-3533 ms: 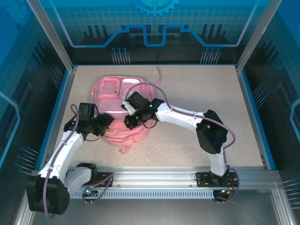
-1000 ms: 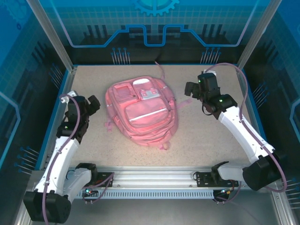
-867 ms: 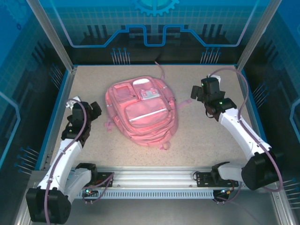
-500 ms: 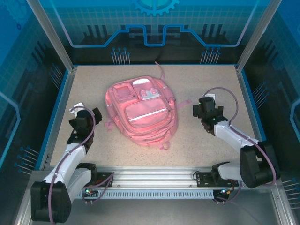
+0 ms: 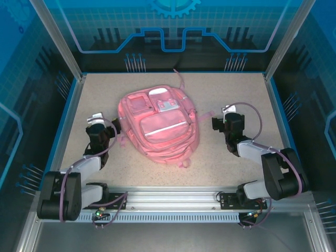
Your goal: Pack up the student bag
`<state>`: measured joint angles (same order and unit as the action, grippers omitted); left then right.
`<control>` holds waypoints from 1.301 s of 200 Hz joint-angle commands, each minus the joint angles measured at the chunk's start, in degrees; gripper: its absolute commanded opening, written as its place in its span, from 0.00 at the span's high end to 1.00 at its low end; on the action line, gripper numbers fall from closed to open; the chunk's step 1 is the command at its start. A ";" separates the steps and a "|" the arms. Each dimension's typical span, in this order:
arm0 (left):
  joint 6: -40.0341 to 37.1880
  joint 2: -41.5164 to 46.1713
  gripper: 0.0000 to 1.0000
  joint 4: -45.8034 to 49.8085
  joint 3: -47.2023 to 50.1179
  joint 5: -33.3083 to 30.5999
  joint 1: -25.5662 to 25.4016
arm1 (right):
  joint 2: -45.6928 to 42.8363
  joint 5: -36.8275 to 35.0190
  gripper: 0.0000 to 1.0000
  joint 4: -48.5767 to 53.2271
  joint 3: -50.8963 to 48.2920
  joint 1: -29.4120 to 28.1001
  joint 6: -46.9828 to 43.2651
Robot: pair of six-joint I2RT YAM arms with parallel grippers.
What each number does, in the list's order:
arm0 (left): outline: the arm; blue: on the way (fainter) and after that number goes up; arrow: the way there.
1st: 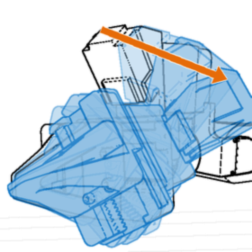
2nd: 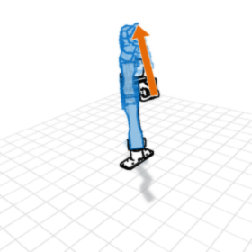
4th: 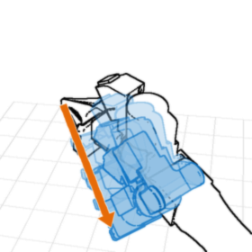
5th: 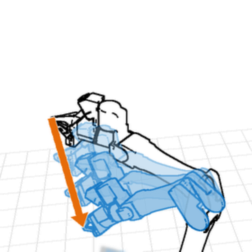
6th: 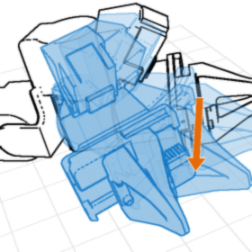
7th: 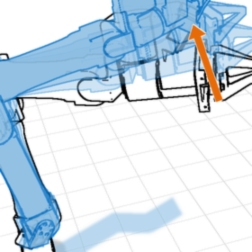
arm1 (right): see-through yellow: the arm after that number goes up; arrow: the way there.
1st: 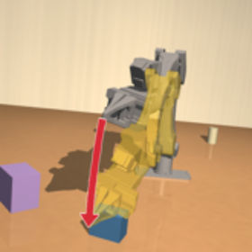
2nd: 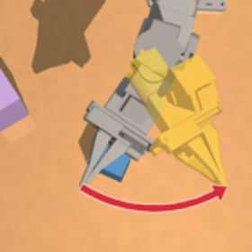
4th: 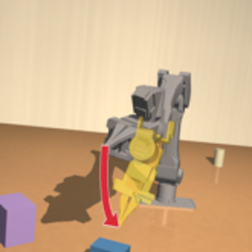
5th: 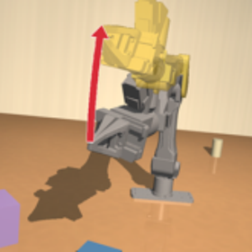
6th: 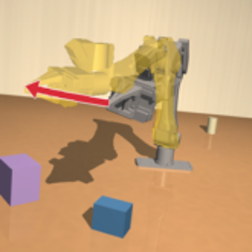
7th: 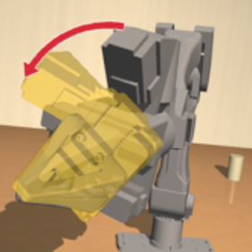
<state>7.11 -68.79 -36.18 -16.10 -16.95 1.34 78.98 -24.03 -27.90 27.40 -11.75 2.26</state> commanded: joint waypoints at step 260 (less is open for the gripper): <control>-7.11 -20.63 0.01 -20.82 -4.08 1.51 -4.51 | 7.06 13.61 0.00 -17.28 -3.81 7.49 -0.85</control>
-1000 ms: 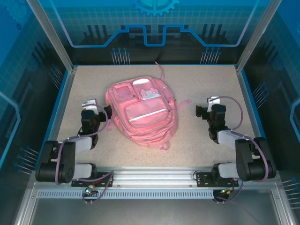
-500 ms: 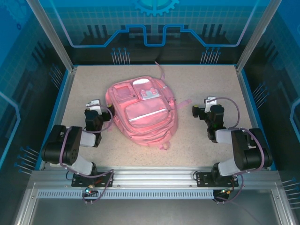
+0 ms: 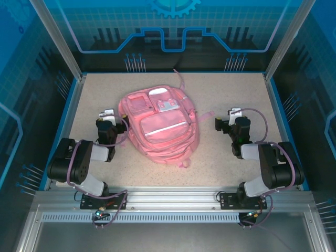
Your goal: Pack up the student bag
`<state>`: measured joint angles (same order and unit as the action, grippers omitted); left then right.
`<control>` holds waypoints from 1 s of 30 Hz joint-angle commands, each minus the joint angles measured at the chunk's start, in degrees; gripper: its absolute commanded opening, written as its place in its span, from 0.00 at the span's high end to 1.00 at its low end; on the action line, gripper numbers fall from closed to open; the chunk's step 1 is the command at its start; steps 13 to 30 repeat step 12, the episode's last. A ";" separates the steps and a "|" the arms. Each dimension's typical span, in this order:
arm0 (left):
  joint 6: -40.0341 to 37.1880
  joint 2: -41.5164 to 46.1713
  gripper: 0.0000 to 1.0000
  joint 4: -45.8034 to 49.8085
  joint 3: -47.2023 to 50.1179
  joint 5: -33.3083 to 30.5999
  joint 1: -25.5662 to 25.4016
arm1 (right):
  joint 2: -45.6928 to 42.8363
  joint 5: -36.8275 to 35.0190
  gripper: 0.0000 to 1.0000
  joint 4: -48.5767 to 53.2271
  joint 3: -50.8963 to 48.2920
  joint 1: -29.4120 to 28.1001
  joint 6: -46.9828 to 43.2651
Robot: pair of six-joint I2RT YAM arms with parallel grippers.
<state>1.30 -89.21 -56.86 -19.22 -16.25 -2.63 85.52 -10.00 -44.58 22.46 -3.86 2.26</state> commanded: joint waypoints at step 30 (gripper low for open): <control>-0.28 -0.08 0.01 1.62 -1.61 0.78 0.17 | 0.31 1.32 0.00 -1.83 0.48 -0.42 -1.88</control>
